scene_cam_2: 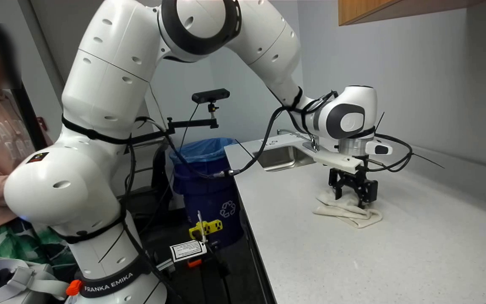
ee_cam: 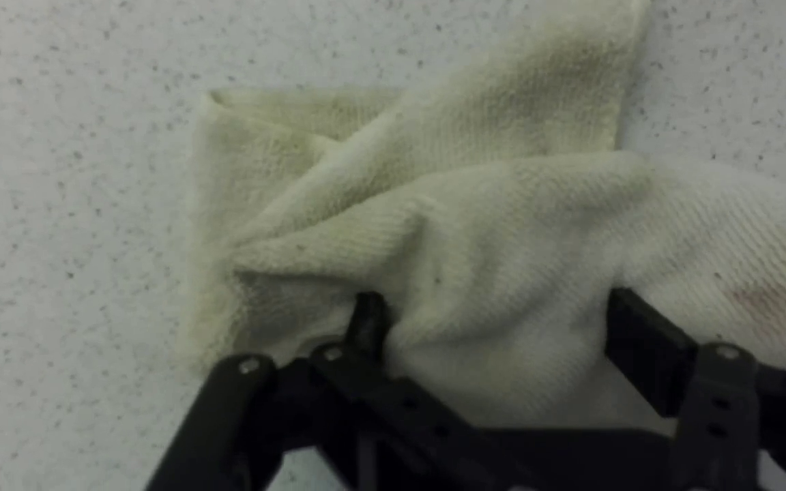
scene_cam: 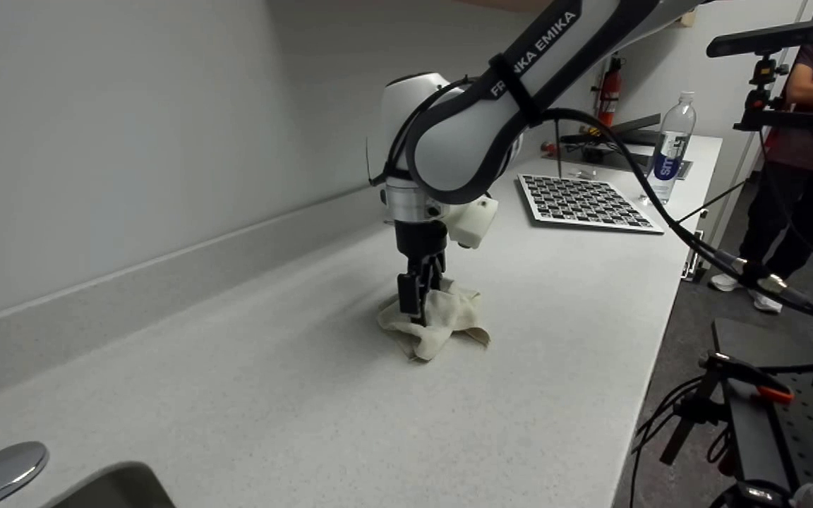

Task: Wipe the counter with the cloth

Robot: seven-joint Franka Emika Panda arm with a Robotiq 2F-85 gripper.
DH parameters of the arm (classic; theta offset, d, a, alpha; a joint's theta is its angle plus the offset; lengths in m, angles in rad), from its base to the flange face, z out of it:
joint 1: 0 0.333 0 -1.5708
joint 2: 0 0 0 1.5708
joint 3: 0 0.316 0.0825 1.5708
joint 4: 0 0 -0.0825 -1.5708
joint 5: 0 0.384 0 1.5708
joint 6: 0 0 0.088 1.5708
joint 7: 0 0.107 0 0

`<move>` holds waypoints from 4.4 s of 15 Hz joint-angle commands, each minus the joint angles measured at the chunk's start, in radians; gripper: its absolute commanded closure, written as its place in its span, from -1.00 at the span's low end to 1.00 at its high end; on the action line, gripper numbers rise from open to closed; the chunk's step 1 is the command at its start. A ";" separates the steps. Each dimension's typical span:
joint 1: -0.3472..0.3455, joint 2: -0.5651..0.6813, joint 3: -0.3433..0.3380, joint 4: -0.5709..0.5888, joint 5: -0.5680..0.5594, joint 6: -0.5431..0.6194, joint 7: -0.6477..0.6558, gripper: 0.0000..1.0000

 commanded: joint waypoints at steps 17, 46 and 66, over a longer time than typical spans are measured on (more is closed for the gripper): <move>-0.131 -0.123 -0.092 -0.222 0.126 0.179 0.033 0.93; 0.034 0.110 0.021 0.187 0.053 -0.138 -0.048 0.93; -0.234 -0.236 -0.115 -0.390 0.226 0.304 -0.017 0.93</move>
